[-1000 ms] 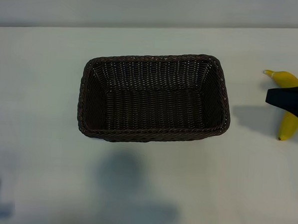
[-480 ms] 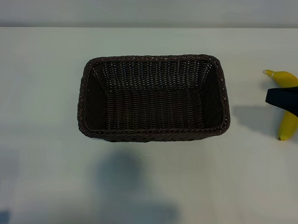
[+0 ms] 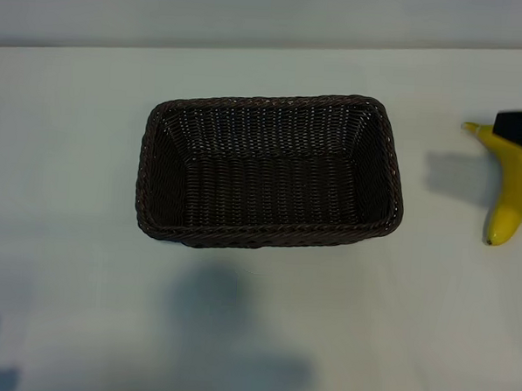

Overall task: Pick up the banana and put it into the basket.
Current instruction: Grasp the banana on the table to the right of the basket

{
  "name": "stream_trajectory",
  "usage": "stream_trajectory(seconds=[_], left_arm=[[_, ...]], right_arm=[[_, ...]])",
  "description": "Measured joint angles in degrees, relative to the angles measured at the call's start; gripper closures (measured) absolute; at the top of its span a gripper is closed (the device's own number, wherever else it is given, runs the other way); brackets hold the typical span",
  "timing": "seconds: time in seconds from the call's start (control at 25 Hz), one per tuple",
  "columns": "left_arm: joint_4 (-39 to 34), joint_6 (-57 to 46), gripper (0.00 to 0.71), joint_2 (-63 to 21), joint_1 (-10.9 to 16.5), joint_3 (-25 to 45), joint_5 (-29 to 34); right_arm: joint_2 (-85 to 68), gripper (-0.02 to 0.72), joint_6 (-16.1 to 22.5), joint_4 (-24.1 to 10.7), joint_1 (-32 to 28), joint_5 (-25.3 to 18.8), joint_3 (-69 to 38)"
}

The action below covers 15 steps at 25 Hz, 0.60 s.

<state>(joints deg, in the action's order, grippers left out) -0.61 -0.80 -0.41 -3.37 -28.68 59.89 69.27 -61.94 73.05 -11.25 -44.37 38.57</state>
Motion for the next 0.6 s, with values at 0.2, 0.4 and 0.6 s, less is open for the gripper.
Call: stream_trajectory(seconds=[0.2,0.4,0.6], left_arm=[[0.0,0.0,0.135,0.0,0.0,0.0,0.0],[0.0,0.0,0.135,0.0,0.0,0.0,0.0],[0.0,0.0,0.135,0.0,0.0,0.0,0.0]], right_arm=[[4.58,0.409,3.45,-4.39,0.0,0.49,4.86],[11.16,0.409,5.87,-11.16,0.0,2.01,8.74],[16.75,0.409,7.37,-15.45,0.0,3.15,11.13]])
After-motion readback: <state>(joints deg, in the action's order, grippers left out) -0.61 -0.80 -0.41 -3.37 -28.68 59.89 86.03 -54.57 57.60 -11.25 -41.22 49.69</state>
